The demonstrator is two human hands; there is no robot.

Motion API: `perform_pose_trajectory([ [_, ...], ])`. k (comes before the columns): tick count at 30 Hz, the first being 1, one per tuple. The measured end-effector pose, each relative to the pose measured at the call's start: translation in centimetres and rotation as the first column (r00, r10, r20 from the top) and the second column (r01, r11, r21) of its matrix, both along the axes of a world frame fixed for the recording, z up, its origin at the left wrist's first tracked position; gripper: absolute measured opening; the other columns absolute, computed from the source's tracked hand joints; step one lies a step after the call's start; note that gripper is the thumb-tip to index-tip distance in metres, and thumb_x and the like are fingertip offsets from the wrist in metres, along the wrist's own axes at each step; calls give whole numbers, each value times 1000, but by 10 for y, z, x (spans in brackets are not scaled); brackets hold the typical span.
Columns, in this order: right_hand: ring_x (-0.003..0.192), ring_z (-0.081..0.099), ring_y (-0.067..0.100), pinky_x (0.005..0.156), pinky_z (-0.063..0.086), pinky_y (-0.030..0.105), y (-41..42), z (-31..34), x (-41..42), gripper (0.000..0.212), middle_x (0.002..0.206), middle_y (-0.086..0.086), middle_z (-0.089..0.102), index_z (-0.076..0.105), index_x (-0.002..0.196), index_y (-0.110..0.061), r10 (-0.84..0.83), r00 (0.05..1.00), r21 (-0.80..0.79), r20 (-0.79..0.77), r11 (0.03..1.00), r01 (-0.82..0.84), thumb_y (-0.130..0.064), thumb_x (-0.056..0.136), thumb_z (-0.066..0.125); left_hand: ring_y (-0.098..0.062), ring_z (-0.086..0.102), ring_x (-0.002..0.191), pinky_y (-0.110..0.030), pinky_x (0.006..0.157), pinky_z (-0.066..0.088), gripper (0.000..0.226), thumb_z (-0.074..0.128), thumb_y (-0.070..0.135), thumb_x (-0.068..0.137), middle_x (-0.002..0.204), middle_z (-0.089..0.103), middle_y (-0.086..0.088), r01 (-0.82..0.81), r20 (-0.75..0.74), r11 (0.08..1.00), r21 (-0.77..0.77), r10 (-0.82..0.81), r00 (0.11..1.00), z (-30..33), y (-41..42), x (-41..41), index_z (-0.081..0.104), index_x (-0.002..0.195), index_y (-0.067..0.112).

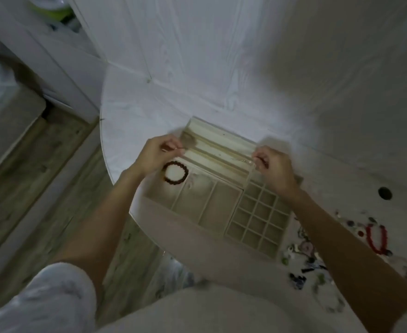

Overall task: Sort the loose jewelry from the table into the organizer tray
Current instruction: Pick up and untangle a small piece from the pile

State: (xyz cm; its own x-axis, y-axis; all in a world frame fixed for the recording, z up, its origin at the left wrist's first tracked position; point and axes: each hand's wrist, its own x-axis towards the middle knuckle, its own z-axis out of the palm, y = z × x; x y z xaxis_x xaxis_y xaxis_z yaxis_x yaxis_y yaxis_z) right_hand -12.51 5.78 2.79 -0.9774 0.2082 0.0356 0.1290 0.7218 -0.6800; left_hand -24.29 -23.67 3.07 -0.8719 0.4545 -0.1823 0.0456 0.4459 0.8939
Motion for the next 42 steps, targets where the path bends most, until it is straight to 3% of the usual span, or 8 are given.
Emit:
perform_pose_trajectory([
  [2, 65, 58, 22, 62, 43, 27, 7, -9, -14, 4, 77, 5, 64, 63, 86, -9, 47, 998, 138, -51, 990, -40, -10, 86, 60, -12, 63, 76, -24, 73, 49, 10, 76, 24, 79, 81, 68, 7, 119, -67, 991, -63, -123, 990, -7, 10, -33, 68, 76, 29],
  [5, 65, 57, 25, 58, 39, 27, 13, -23, -29, 8, 76, 6, 63, 63, 85, -10, 40, 999, 346, -6, 938, -36, -17, 86, 57, -17, 63, 75, -32, 70, 52, 5, 74, 24, 81, 86, 70, 2, 241, -230, 939, -244, -297, 927, -20, 24, -70, 72, 85, 24],
  [9, 62, 56, 28, 56, 43, 30, 22, -43, -43, 18, 61, 8, 60, 62, 74, -9, 88, 992, 539, -90, 842, -26, -21, 84, 52, -24, 62, 75, -30, 63, 48, 9, 74, 11, 79, 82, 71, -6, 328, -490, 835, -442, -531, 691, -40, 48, -104, 74, 88, 11],
  [13, 69, 49, 26, 61, 35, 31, 27, -50, -52, 10, 59, 5, 60, 65, 72, -10, 172, 978, 709, -114, 704, -41, -16, 79, 65, -28, 62, 77, -33, 58, 52, 6, 74, 16, 76, 76, 69, -3, 306, -585, 785, -538, -609, 535, -56, 57, -125, 73, 81, 13],
  [19, 74, 45, 25, 64, 28, 29, 18, -51, -56, 13, 65, 4, 55, 69, 62, -13, 91, 993, 781, 81, 613, -120, -12, 58, 82, -22, 51, 71, -29, 59, 39, 9, 68, 24, 78, 78, 65, -2, 289, -668, 751, -594, -661, 342, -58, 62, -129, 74, 76, 18],
  [24, 66, 51, 25, 58, 35, 27, 8, -43, -62, 17, 63, 5, 53, 68, 52, -12, -11, 981, 768, 192, 624, -143, -10, 46, 85, -24, 49, 65, -29, 56, 38, 17, 86, 22, 63, 76, 55, -7, 296, -587, 688, -662, -722, 366, -51, 67, -131, 74, 74, 16],
  [33, 67, 52, 25, 60, 39, 29, 4, -46, -67, 14, 66, 5, 54, 70, 56, -11, 37, 983, 721, 180, 675, -158, -15, 53, 83, -25, 54, 62, -27, 56, 39, 15, 86, 16, 60, 72, 59, -4, 341, -523, 629, -699, -775, 356, -46, 76, -135, 75, 71, 18],
  [42, 66, 51, 25, 61, 40, 31, 7, -47, -59, 13, 65, 6, 53, 69, 56, -9, -121, 981, 711, 154, 702, -25, -11, 58, 81, -26, 54, 61, -28, 54, 40, 8, 70, 21, 75, 70, 59, -6, 247, -613, 734, -632, -670, 419, -53, 69, -134, 77, 76, 16],
])
